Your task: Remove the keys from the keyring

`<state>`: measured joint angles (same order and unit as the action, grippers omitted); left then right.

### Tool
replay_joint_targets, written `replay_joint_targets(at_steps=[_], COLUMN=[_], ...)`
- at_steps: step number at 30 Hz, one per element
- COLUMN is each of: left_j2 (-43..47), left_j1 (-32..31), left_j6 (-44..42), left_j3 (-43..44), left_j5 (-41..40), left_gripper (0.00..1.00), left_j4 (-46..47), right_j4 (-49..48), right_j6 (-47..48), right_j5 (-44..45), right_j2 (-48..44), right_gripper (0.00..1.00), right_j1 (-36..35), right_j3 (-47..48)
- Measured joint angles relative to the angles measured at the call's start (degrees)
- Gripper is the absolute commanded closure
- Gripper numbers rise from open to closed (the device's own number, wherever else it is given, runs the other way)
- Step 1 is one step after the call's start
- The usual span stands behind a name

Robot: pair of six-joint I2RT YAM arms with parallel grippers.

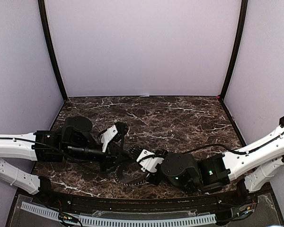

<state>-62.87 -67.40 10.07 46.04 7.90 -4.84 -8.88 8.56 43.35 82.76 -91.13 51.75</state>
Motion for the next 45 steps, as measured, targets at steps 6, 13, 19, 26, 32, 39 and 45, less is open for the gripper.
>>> replay_joint_targets(at_steps=[6, 13, 19, 26, 32, 39, 45], left_j2=[-0.02, -0.37, -2.51, -6.71, -7.41, -7.41, -8.15], left_j1=[0.02, 0.0, 0.0, -0.33, 0.02, 0.11, 0.11], left_j6=[-1.64, -5.64, -10.36, -12.22, -11.69, -10.64, -9.6], left_j3=[0.0, -0.02, -0.76, -1.79, -4.02, -7.1, -7.58], left_j5=[-0.09, 0.46, 2.67, 4.31, 5.11, 7.8, 9.22], left_gripper=[1.0, 1.0, 1.0, 0.84, 0.62, 0.56, 0.5], left_j4=[-1.07, -1.73, -1.73, -1.16, 1.7, 6.8, 10.84], right_j4=[0.66, 3.06, 6.6, 8.79, 6.64, 4.61, 3.67], right_j6=[-0.72, -2.1, -5.49, -10.8, -15.13, -19.23, -20.68], right_j5=[-0.31, -2.91, -10.19, -19.82, -27.36, -32.41, -34.38], right_j2=[-0.02, -0.94, -1.75, -1.73, -1.81, -3.1, -3.78], right_gripper=[0.98, 1.0, 1.0, 1.0, 1.0, 1.0, 1.0], right_j1=[-0.07, -0.07, 1.03, 3.63, 6.67, 8.5, 8.85], right_j3=[0.0, -0.02, -0.74, -3.1, -5.38, -7.69, -8.15])
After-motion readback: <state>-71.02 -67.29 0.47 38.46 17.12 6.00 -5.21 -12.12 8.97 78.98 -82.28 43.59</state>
